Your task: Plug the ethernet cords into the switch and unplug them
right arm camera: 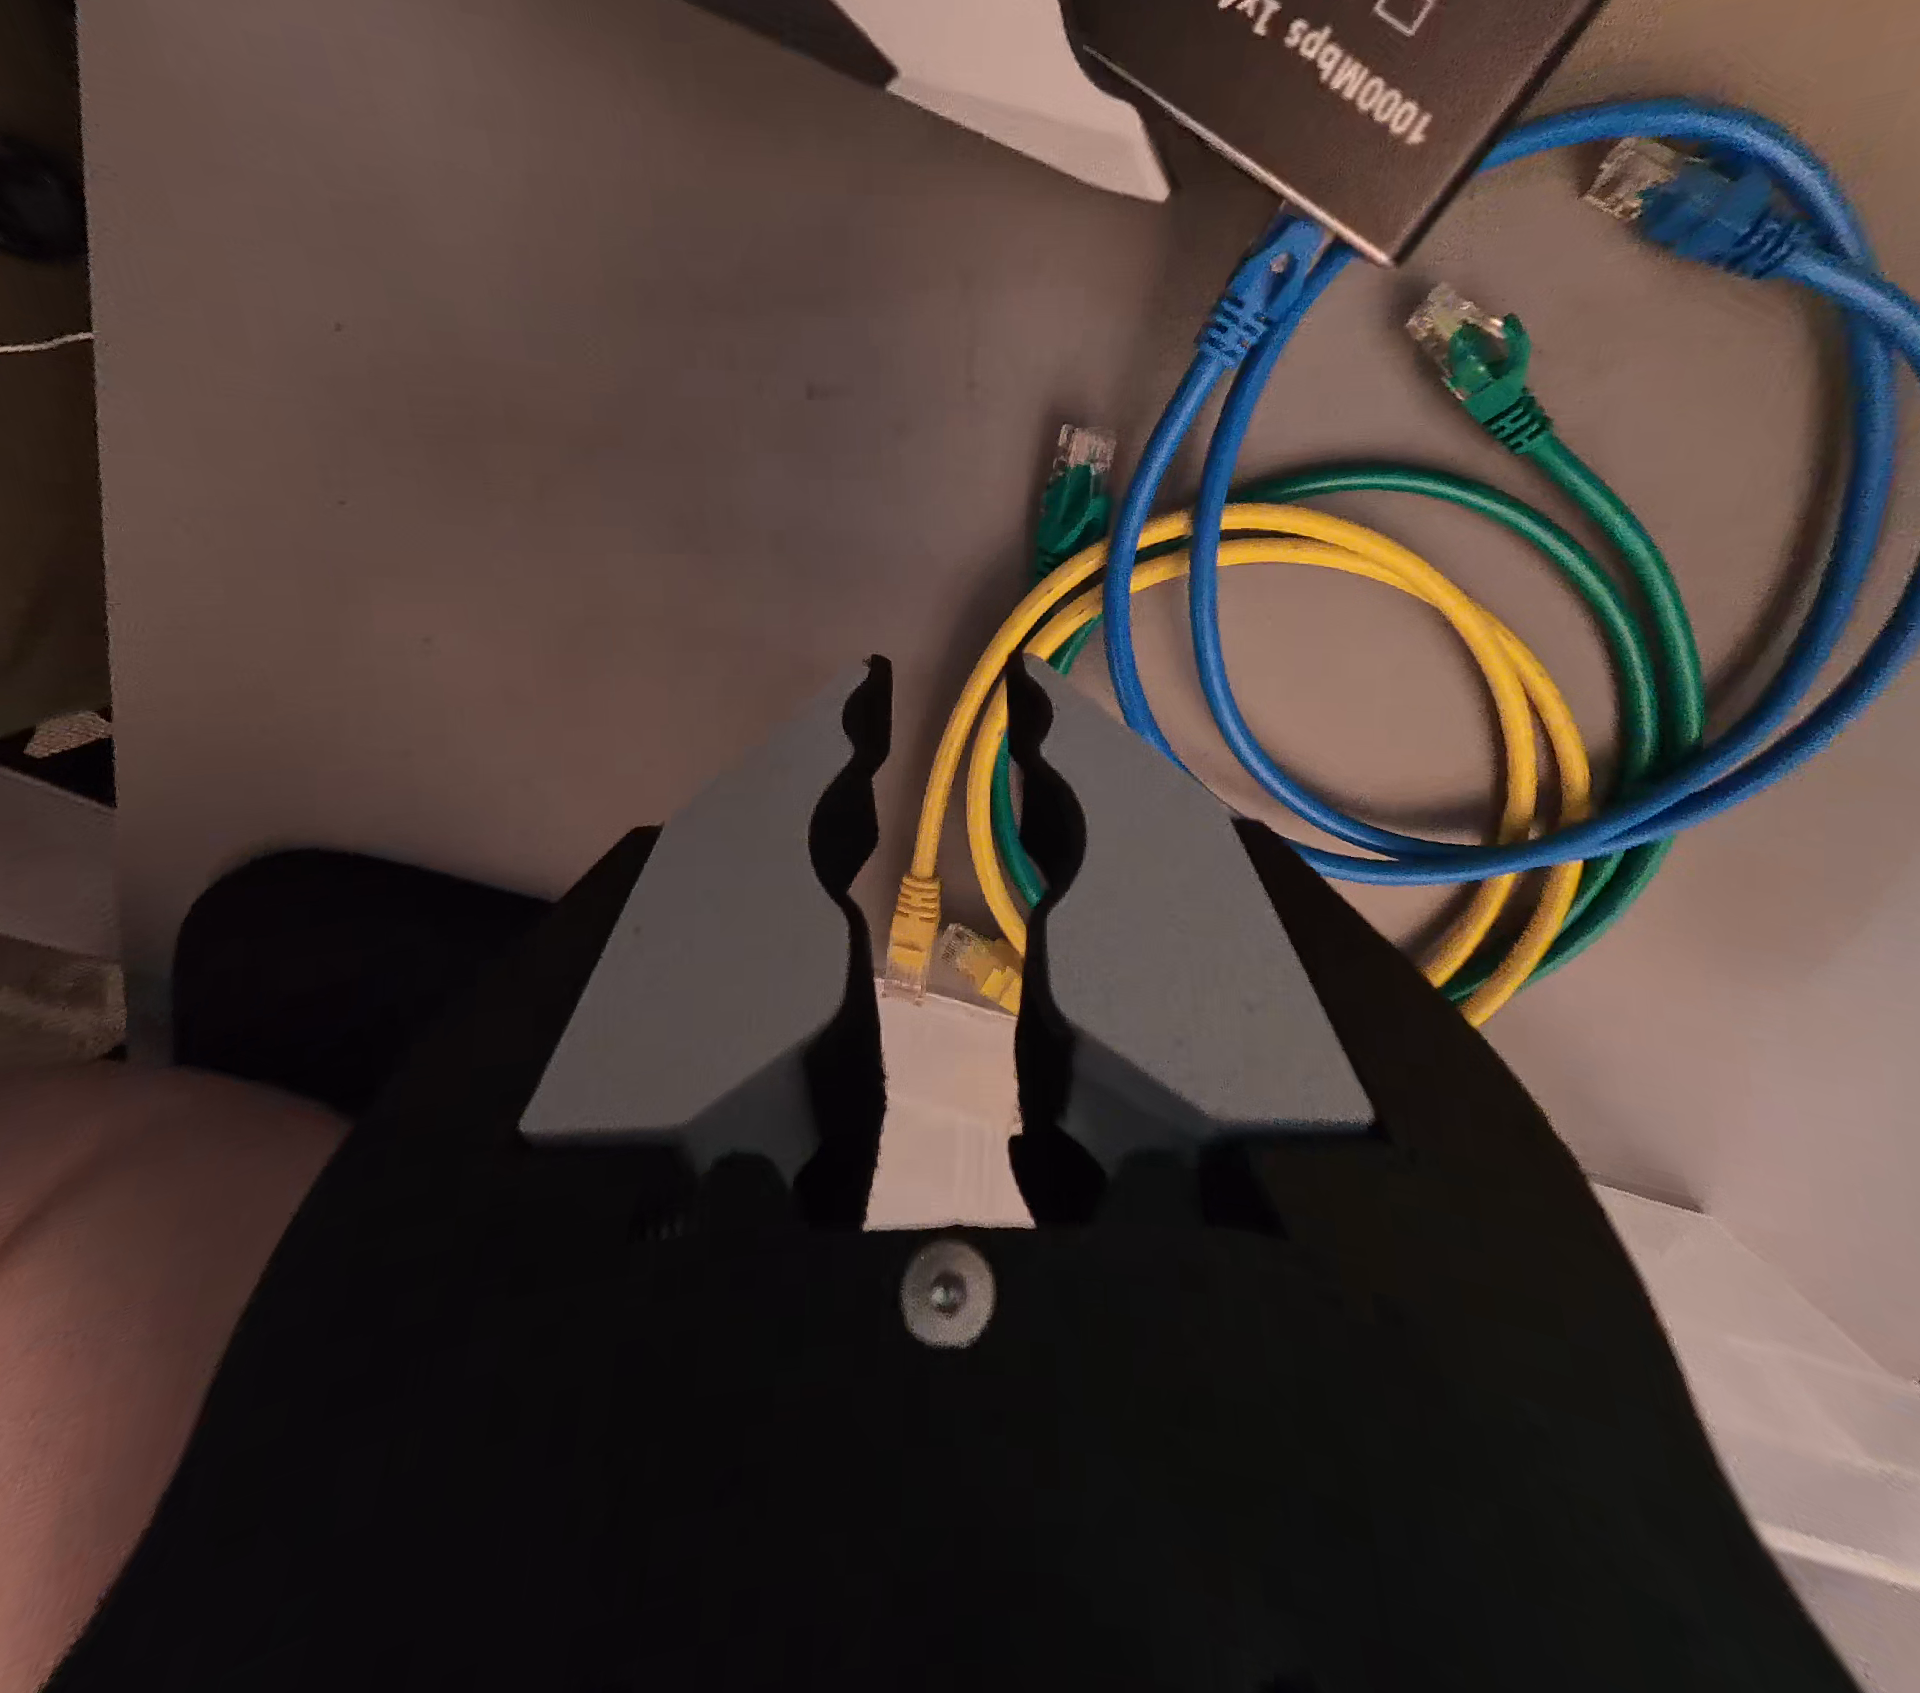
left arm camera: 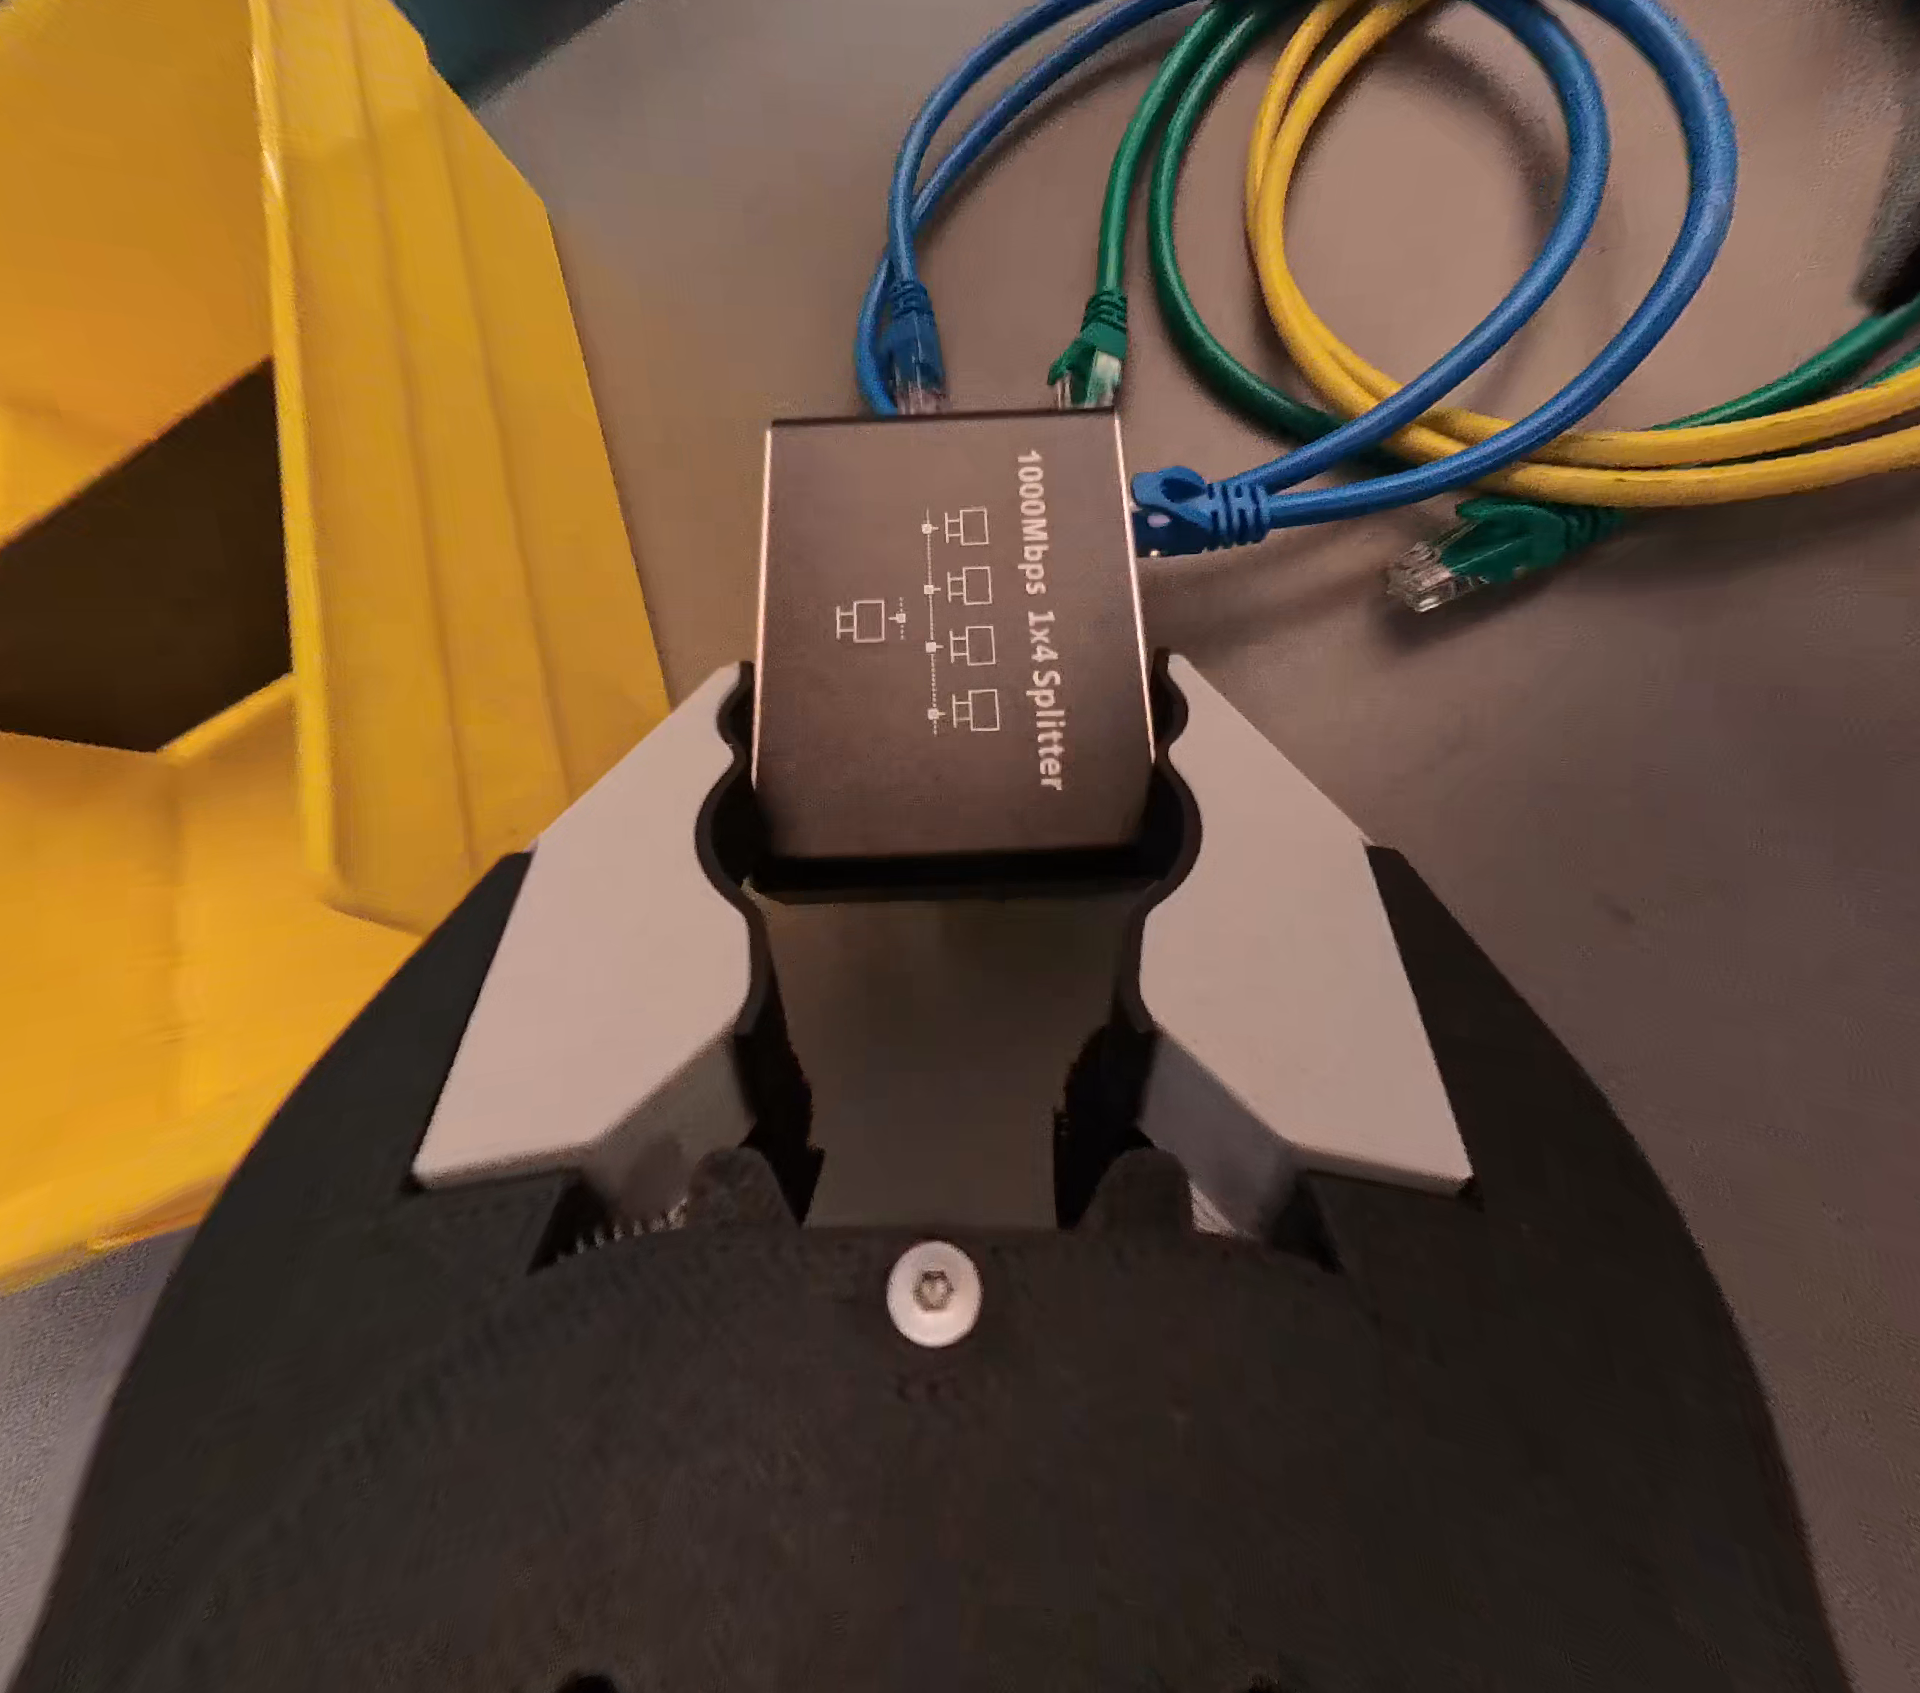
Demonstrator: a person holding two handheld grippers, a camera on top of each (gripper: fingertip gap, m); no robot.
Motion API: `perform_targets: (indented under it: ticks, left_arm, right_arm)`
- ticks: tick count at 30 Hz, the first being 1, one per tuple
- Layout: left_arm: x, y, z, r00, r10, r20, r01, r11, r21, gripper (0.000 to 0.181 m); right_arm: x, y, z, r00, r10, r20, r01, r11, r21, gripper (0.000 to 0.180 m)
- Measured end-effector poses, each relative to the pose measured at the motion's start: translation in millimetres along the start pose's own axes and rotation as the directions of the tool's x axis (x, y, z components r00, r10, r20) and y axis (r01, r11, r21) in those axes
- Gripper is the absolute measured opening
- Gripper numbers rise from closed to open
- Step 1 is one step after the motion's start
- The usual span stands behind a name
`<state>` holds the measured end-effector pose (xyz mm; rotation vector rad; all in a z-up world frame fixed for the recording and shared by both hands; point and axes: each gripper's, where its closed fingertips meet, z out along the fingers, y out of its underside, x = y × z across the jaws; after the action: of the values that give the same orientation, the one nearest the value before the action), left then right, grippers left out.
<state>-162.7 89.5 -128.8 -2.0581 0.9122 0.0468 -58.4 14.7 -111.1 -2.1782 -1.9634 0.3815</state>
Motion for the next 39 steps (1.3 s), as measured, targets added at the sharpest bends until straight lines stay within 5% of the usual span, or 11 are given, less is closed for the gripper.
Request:
perform_targets:
  ticks: [1,10,17,20,24,31,39]
  left_arm:
    - [-1,3,2,1.000,-0.025,-0.005,0.025,1.000,0.003,0.073]
    - [-10,33,10,0.988,-0.147,-0.044,0.140,0.981,-0.135,0.073]
    - [-25,0,-22,0.981,0.079,0.179,-0.088,0.995,0.038,0.073]
    - [19,-29,-42,0.996,0.040,-0.078,-0.024,0.981,0.192,0.050]
    - [72,-35,-41,0.852,-0.051,-0.522,0.131,0.984,0.119,0.052]
    - [94,-7,-6,0.777,-0.116,-0.619,0.072,0.993,-0.095,0.053]
    - [94,-18,18,0.832,0.110,-0.544,-0.101,0.994,0.047,0.050]
  right_arm:
    - [0,1,-2,1.000,0.002,-0.002,-0.001,1.000,0.006,0.022]
    - [-4,10,-6,1.000,-0.006,0.007,0.006,1.000,-0.016,0.020]
    - [-2,8,-14,1.000,-0.013,-0.014,0.014,1.000,0.017,0.018]
    - [1,7,-21,0.999,-0.017,-0.037,0.019,0.999,0.044,0.018]
    - [1,6,-31,0.998,-0.022,-0.065,0.027,0.996,0.082,0.018]
    - [0,5,-40,0.994,-0.038,-0.099,0.048,0.994,0.101,0.017]
    - [2,8,-39,0.995,-0.036,-0.096,0.045,0.995,0.085,0.016]
